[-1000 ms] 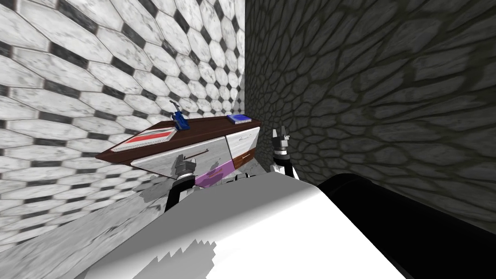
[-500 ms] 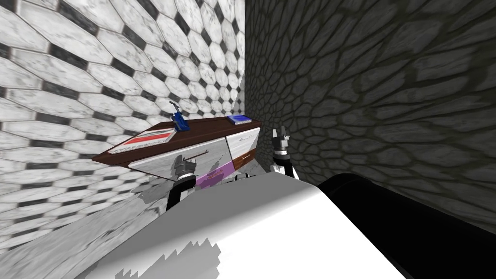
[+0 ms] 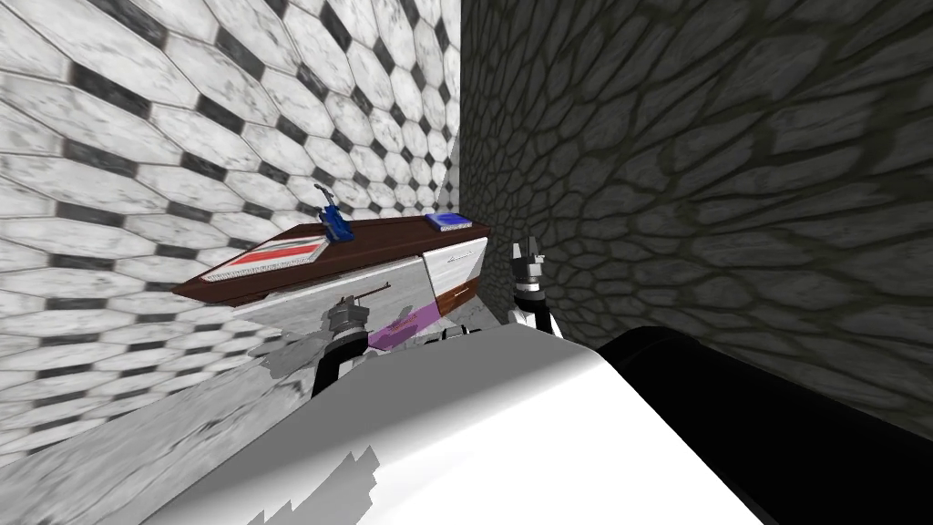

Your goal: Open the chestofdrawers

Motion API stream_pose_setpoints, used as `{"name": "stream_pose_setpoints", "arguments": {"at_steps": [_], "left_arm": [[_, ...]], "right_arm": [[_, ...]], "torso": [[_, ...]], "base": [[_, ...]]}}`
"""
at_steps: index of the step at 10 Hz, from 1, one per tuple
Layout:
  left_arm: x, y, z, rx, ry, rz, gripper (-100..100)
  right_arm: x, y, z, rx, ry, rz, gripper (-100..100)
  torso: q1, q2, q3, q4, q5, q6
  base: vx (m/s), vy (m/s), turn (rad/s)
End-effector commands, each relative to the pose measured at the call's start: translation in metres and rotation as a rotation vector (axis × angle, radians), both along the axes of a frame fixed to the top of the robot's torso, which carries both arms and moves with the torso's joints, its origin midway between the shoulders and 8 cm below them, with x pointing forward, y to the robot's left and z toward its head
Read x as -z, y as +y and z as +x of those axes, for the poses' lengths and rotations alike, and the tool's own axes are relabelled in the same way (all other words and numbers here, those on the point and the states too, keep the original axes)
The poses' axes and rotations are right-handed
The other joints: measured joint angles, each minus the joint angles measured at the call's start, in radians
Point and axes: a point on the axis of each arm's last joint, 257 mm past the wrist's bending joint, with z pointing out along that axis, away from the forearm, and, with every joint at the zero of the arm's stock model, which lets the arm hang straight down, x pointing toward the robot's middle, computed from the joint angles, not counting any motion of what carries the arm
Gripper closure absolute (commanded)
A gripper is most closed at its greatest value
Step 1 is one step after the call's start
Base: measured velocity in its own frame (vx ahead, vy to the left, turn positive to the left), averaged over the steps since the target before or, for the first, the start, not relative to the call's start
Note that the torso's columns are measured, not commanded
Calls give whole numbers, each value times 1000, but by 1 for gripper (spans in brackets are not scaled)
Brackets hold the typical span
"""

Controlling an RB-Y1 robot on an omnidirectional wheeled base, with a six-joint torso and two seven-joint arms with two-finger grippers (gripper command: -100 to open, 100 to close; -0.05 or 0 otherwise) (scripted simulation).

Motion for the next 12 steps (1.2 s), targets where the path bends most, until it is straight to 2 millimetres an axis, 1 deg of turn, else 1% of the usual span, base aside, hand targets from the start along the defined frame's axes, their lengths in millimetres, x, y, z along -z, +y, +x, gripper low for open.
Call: {"name": "stream_pose_setpoints", "arguments": {"at_steps": [1, 2, 3, 4, 5, 7, 9, 12], "left_arm": [[-11, -1, -5, 3, -17, 2, 100], [-1, -1, -4, 2, 5, -5, 100], [5, -16, 9, 34, 13, -15, 100], [5, -31, 23, 67, 10, -19, 100], [5, -31, 23, 67, 10, -19, 100], [4, -64, 49, 134, 5, -23, 100], [4, -97, 72, 200, 6, -21, 100], [-7, -152, 107, 306, -9, -6, 100]], "right_arm": [[0, 0, 0, 0, 0, 0, 0], [0, 0, 0, 0, 0, 0, 0], [0, 0, 0, 0, 0, 0, 0], [0, 0, 0, 0, 0, 0, 0], [0, 0, 0, 0, 0, 0, 0], [0, 0, 0, 0, 0, 0, 0], [0, 0, 0, 0, 0, 0, 0], [0, 0, 0, 0, 0, 0, 0]], "torso": [[1, -2, -2, 1, -2, 0], [0, -2, -2, 2, -3, -1], [3, -8, -5, 1, -2, -1], [4, -10, -7, -1, -1, -1], [5, -7, -5, -2, 1, -2], [6, -7, -5, -2, 2, -1], [6, -4, -3, -1, 1, -3], [7, -3, -3, 3, 0, -4]], "base": [[-189, -84, 1], [-91, -42, -5], [-52, -17, 225], [-97, -24, 320], [-72, -15, 131], [-72, -4, 285], [-115, -9, 371], [-100, 7, 336]]}}
